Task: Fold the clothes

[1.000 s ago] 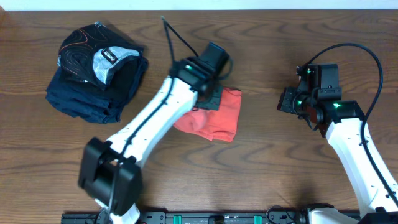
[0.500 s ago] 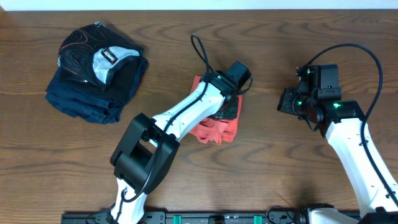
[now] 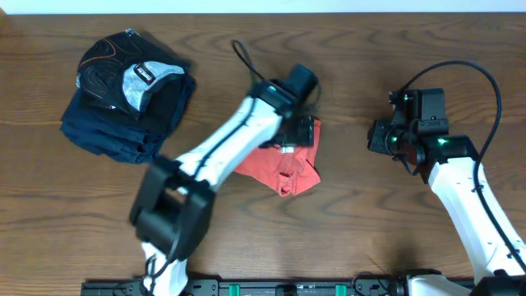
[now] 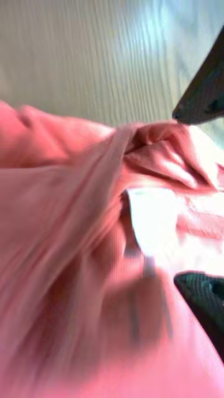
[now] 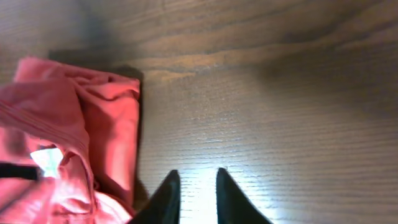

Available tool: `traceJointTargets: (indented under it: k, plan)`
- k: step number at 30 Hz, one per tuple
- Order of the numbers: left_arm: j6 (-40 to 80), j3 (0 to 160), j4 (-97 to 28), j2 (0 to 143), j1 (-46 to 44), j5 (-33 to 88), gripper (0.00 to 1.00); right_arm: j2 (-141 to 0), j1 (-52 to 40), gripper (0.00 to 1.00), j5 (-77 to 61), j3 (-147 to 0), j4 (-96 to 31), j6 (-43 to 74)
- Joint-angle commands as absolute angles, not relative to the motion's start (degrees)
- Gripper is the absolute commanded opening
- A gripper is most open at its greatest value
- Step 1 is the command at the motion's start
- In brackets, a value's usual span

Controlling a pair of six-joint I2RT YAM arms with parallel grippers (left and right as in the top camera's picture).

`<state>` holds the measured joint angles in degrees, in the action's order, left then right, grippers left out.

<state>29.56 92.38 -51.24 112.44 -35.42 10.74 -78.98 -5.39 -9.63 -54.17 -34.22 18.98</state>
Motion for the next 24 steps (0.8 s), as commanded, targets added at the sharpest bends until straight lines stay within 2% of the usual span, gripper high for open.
traceJointTargets:
  k: [1,4,7,12,15,17,19,21,22,24]
  plan:
    - [26.5,94.7,-52.0,105.1,-32.0,8.9,0.83,-80.9,-8.0,0.29,-14.2,-51.3,-31.3,14.1]
    - [24.2,94.7,-54.0,102.7,-29.2,7.2,0.84,-82.9,-10.3,0.4,-19.2,-48.8,-25.5,12.6]
    - [22.0,94.6,-57.1,102.8,-27.5,7.3,0.82,-85.3,-12.5,0.42,-22.0,-47.5,-19.2,12.5]
    - [17.9,90.9,-59.5,102.9,-27.1,7.3,0.46,-90.5,-16.6,0.41,-26.0,-47.4,-9.2,11.9]
    - [16.0,87.3,-59.4,102.9,-27.2,7.2,0.35,-94.2,-19.5,0.41,-26.7,-47.4,-6.1,11.9]
    - [15.6,84.6,-58.6,102.9,-27.2,7.3,0.34,-96.3,-21.2,0.4,-27.1,-47.4,-5.3,11.9]
    - [15.0,81.4,-56.6,102.9,-27.2,7.3,0.34,-97.6,-22.1,0.29,-26.5,-47.4,-5.4,11.9]
    - [15.0,77.8,-53.3,102.9,-27.2,9.1,0.34,-98.2,-22.0,0.06,-22.3,-47.4,-6.3,12.6]
    - [15.0,76.0,-51.4,102.9,-27.2,11.0,0.34,-98.2,-21.6,0.02,-18.8,-47.4,-6.5,14.2]
    - [15.0,73.3,-48.6,102.9,-27.2,14.0,0.34,-98.1,-20.3,0.02,-13.2,-47.5,-6.4,16.0]
